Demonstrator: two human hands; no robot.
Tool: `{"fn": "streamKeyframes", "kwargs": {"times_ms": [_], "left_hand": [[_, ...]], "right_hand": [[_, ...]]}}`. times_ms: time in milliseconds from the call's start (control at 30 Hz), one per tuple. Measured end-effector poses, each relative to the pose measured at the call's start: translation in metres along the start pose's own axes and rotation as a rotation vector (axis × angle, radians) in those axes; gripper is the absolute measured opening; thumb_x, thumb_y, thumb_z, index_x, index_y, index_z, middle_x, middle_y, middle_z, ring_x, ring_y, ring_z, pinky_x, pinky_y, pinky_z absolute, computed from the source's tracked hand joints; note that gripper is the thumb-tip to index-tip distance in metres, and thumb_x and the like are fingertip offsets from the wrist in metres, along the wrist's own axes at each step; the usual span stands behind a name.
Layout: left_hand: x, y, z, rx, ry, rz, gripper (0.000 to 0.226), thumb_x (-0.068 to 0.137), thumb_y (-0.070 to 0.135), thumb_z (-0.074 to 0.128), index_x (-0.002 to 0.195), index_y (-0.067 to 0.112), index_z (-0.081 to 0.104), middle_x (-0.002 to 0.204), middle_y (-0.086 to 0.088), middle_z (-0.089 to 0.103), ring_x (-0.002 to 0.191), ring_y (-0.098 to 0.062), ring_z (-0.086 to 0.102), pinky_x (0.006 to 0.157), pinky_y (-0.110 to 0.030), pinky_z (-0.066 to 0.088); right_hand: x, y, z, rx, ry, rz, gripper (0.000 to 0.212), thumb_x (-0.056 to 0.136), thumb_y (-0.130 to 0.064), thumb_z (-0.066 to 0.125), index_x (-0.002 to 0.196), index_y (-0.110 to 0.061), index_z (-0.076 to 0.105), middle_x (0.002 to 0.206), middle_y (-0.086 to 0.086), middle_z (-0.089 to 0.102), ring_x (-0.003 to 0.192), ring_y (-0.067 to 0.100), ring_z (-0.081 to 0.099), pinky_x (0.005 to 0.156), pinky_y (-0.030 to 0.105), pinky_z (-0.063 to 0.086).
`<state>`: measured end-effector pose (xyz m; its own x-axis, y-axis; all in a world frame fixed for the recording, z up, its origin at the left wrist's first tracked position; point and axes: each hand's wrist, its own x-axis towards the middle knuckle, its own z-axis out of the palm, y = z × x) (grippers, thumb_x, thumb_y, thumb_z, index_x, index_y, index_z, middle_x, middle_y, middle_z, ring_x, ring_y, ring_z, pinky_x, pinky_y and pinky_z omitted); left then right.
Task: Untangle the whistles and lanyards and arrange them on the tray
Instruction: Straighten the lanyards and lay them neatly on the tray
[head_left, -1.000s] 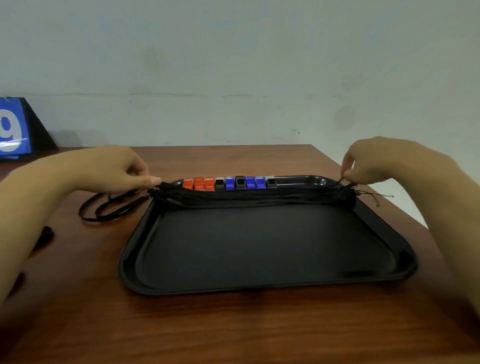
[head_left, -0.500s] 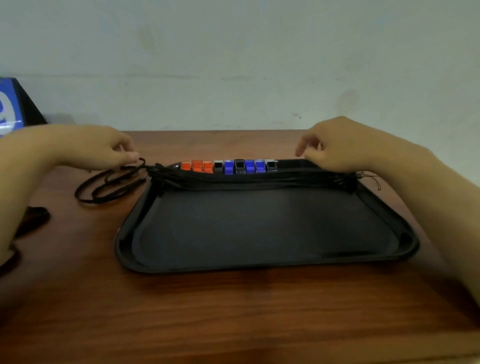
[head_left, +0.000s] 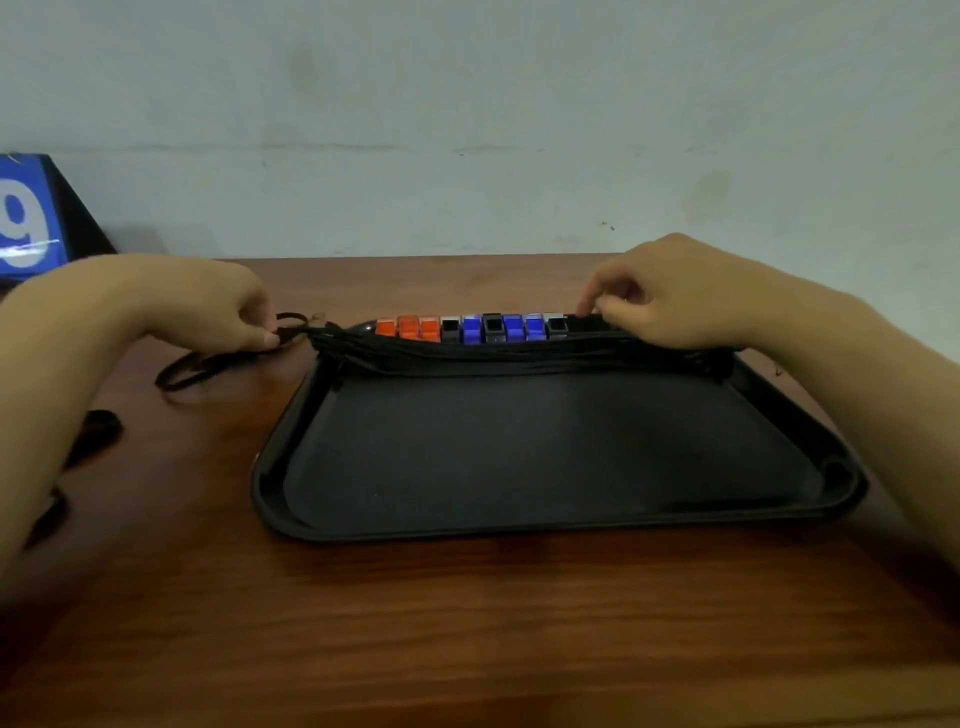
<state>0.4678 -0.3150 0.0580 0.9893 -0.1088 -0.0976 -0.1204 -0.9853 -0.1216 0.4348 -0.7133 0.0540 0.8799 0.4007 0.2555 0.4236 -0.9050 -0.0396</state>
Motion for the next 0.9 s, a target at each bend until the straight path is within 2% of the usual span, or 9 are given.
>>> {"fn": "streamKeyframes", "kwargs": {"times_ms": [133, 267, 367, 467, 533, 567, 667, 833, 900], "left_hand": [[-0.003, 0.004, -0.009, -0.217, 0.308, -0.055, 0.012, 0.100, 0.030, 0.058, 0.091, 0.023, 0.058, 0.086, 0.006, 0.073, 0.084, -0.019, 0.061, 0.080, -0.037, 0.046], [-0.014, 0.028, -0.011, -0.330, 0.474, 0.169, 0.005, 0.098, 0.031, 0.060, 0.098, 0.027, 0.062, 0.074, 0.013, 0.072, 0.081, -0.009, 0.063, 0.075, -0.035, 0.045], [-0.026, 0.051, -0.014, -0.426, 0.486, 0.401, 0.003, 0.094, 0.034, 0.065, 0.092, 0.032, 0.066, 0.077, 0.017, 0.073, 0.070, -0.004, 0.064, 0.069, -0.029, 0.049], [-0.033, 0.069, -0.011, -0.511, 0.450, 0.537, 0.005, 0.092, 0.036, 0.068, 0.087, 0.034, 0.070, 0.076, 0.013, 0.073, 0.059, -0.009, 0.064, 0.061, -0.029, 0.054], [-0.035, 0.077, -0.006, -0.530, 0.444, 0.602, 0.006, 0.092, 0.031, 0.070, 0.087, 0.033, 0.071, 0.073, 0.010, 0.073, 0.058, -0.007, 0.062, 0.060, -0.019, 0.050], [-0.035, 0.080, -0.004, -0.528, 0.435, 0.621, 0.006, 0.092, 0.029, 0.070, 0.087, 0.032, 0.072, 0.072, 0.010, 0.074, 0.060, -0.006, 0.062, 0.059, -0.016, 0.048], [-0.035, 0.085, 0.000, -0.515, 0.419, 0.650, 0.005, 0.092, 0.030, 0.070, 0.088, 0.032, 0.073, 0.074, 0.012, 0.073, 0.067, -0.011, 0.062, 0.064, -0.025, 0.050], [-0.039, 0.094, 0.000, -0.508, 0.480, 0.698, 0.004, 0.092, 0.028, 0.071, 0.089, 0.031, 0.073, 0.073, 0.012, 0.072, 0.066, -0.012, 0.060, 0.060, -0.022, 0.047], [-0.041, 0.097, 0.001, -0.525, 0.479, 0.714, 0.004, 0.092, 0.029, 0.071, 0.089, 0.031, 0.073, 0.074, 0.011, 0.073, 0.067, -0.015, 0.061, 0.062, -0.027, 0.049]], "right_hand": [[-0.002, -0.001, -0.001, 0.031, 0.015, -0.008, 0.026, 0.096, -0.025, 0.052, 0.104, -0.036, 0.074, 0.082, -0.021, 0.060, 0.082, 0.008, 0.062, 0.071, 0.021, 0.046], [-0.001, -0.004, 0.002, 0.031, 0.066, -0.043, 0.023, 0.098, -0.026, 0.053, 0.107, -0.032, 0.074, 0.089, -0.011, 0.066, 0.082, 0.007, 0.060, 0.067, 0.011, 0.037], [0.001, -0.007, 0.000, 0.019, 0.111, -0.081, 0.022, 0.099, -0.034, 0.054, 0.112, -0.029, 0.072, 0.086, -0.020, 0.060, 0.079, -0.004, 0.056, 0.065, 0.009, 0.034], [-0.001, -0.012, 0.000, 0.067, 0.155, -0.105, 0.027, 0.098, -0.041, 0.054, 0.116, -0.029, 0.070, 0.091, -0.019, 0.063, 0.084, -0.002, 0.059, 0.072, 0.016, 0.045], [-0.003, -0.019, 0.002, 0.120, 0.162, -0.122, 0.032, 0.098, -0.047, 0.051, 0.121, -0.031, 0.067, 0.093, -0.019, 0.064, 0.087, -0.001, 0.060, 0.077, 0.022, 0.051], [-0.005, -0.025, 0.004, 0.156, 0.158, -0.132, 0.034, 0.099, -0.050, 0.049, 0.124, -0.033, 0.065, 0.096, -0.019, 0.064, 0.090, 0.000, 0.061, 0.079, 0.023, 0.051], [-0.008, -0.043, 0.008, 0.256, 0.141, -0.172, 0.038, 0.099, -0.053, 0.046, 0.130, -0.035, 0.060, 0.103, -0.018, 0.066, 0.095, 0.001, 0.062, 0.080, 0.020, 0.051], [-0.010, -0.060, 0.010, 0.244, 0.097, -0.236, 0.031, 0.096, -0.052, 0.050, 0.119, -0.038, 0.065, 0.098, -0.015, 0.071, 0.088, 0.004, 0.064, 0.075, 0.027, 0.054], [-0.010, -0.061, 0.011, 0.213, 0.090, -0.252, 0.023, 0.097, -0.046, 0.054, 0.114, -0.038, 0.067, 0.091, -0.013, 0.070, 0.082, 0.007, 0.063, 0.072, 0.028, 0.052]]}}
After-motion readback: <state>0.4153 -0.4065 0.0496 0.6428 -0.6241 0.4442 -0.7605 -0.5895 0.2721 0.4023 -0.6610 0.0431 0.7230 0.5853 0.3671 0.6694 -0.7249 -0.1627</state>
